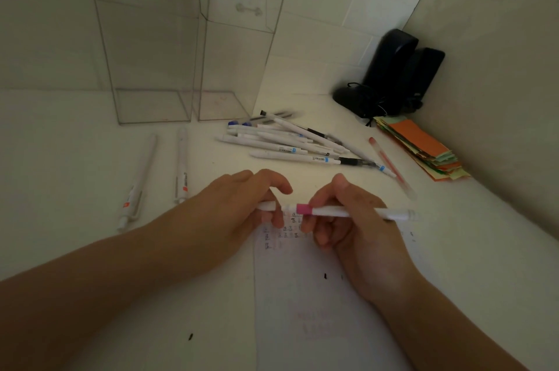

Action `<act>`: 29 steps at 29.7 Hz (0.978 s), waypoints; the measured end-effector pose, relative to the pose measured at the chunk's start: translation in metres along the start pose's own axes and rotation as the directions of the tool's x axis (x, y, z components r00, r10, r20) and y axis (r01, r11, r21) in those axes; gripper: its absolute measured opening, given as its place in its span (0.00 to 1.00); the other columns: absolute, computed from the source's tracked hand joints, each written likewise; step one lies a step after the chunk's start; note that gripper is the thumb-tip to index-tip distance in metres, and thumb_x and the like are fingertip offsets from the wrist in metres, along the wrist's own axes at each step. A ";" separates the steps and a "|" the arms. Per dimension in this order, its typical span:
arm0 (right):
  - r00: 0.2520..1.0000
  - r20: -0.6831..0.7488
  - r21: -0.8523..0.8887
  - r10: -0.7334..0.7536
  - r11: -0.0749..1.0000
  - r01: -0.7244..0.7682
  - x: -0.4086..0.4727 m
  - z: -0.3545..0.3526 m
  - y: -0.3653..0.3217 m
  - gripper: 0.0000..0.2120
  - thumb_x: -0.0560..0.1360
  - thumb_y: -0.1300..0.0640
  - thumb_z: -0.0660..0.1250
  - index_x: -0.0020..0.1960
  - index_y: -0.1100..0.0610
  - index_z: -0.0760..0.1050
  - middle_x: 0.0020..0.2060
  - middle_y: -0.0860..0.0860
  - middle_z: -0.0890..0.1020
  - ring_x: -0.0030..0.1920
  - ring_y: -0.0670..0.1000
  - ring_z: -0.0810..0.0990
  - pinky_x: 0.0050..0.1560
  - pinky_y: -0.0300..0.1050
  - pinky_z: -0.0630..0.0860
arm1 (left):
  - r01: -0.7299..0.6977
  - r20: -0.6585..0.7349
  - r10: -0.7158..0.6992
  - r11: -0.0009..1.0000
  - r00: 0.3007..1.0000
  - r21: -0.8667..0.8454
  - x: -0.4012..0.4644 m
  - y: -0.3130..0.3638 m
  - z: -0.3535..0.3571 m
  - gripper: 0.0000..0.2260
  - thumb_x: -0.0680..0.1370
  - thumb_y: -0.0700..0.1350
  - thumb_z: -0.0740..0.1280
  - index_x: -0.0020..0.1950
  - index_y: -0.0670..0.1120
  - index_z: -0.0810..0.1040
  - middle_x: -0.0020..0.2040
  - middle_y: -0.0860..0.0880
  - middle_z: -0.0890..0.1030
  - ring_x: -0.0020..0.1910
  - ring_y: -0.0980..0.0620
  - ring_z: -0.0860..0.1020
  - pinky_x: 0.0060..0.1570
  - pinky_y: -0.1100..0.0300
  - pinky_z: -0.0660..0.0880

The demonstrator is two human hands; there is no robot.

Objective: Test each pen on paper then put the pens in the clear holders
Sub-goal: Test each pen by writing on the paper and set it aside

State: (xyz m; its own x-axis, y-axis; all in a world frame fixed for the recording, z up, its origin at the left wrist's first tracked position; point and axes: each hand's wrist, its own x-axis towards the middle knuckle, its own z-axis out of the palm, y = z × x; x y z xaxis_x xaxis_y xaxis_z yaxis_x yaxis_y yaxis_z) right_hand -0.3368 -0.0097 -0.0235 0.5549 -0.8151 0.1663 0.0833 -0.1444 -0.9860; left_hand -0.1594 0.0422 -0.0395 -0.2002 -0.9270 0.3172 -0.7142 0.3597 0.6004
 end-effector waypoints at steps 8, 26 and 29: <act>0.999 -0.016 0.004 0.030 1.000 -0.030 0.000 0.001 0.000 0.19 0.75 0.50 0.56 0.31 0.55 0.79 0.24 0.52 0.77 0.23 0.47 0.69 0.24 0.36 0.66 | -0.096 -0.018 0.096 0.995 0.995 0.007 -0.002 -0.003 0.000 0.10 0.74 0.53 0.54 0.55 0.62 0.63 0.50 0.57 0.77 0.51 0.60 0.71 0.53 0.66 0.66; 0.997 0.056 -0.063 -0.055 0.996 0.058 -0.004 0.003 -0.001 0.12 0.72 0.49 0.62 0.34 0.55 0.72 0.28 0.51 0.79 0.27 0.48 0.74 0.29 0.37 0.72 | -0.253 -0.076 0.282 0.930 0.956 0.266 0.000 0.000 -0.003 0.24 0.78 0.59 0.48 0.41 0.46 0.77 0.28 0.55 0.69 0.31 0.56 0.68 0.31 0.62 0.65; 0.995 0.075 -0.056 -0.069 0.996 0.073 -0.006 0.005 -0.002 0.11 0.72 0.49 0.61 0.35 0.55 0.72 0.29 0.52 0.80 0.27 0.49 0.74 0.29 0.39 0.72 | -0.272 -0.066 0.295 0.932 0.953 0.237 0.000 0.004 -0.004 0.23 0.78 0.59 0.49 0.42 0.46 0.77 0.29 0.56 0.68 0.30 0.56 0.67 0.32 0.64 0.64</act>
State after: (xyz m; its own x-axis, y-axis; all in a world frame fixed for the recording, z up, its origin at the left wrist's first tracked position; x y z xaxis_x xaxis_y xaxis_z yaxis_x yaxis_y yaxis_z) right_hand -0.3361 -0.0012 -0.0231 0.6087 -0.7585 0.2326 0.0772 -0.2352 -0.9689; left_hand -0.1596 0.0438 -0.0344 -0.3572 -0.7704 0.5281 -0.7707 0.5625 0.2992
